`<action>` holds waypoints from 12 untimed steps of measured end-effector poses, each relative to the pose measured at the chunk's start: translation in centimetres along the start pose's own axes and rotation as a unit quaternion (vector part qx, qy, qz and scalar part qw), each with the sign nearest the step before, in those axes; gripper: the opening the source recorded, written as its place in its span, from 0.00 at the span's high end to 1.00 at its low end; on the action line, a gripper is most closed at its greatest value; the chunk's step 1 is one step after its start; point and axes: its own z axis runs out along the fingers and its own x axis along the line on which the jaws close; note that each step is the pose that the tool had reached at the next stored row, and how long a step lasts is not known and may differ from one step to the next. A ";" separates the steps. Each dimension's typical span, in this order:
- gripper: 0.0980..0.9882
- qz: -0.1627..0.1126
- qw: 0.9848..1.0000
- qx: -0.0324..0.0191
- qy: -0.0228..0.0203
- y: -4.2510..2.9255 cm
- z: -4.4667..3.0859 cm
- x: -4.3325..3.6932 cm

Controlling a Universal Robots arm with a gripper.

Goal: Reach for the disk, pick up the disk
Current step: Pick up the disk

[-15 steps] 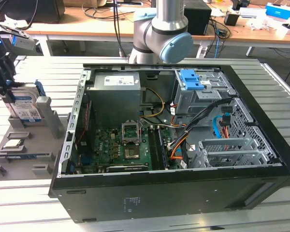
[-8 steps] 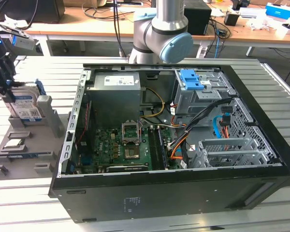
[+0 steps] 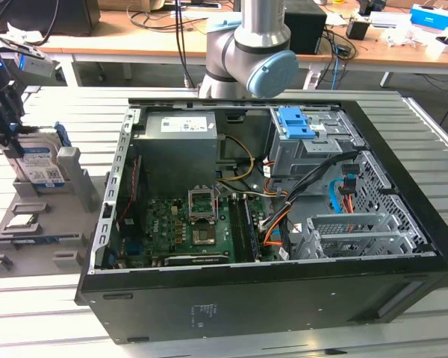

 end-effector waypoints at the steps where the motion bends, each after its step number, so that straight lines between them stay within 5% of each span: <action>1: 0.69 0.000 1.000 0.000 0.000 0.00 0.00 0.00; 7: 0.69 0.000 1.000 0.000 0.000 0.01 -0.97 0.00; 12: 0.69 0.000 1.000 0.000 0.000 0.03 -2.55 -0.02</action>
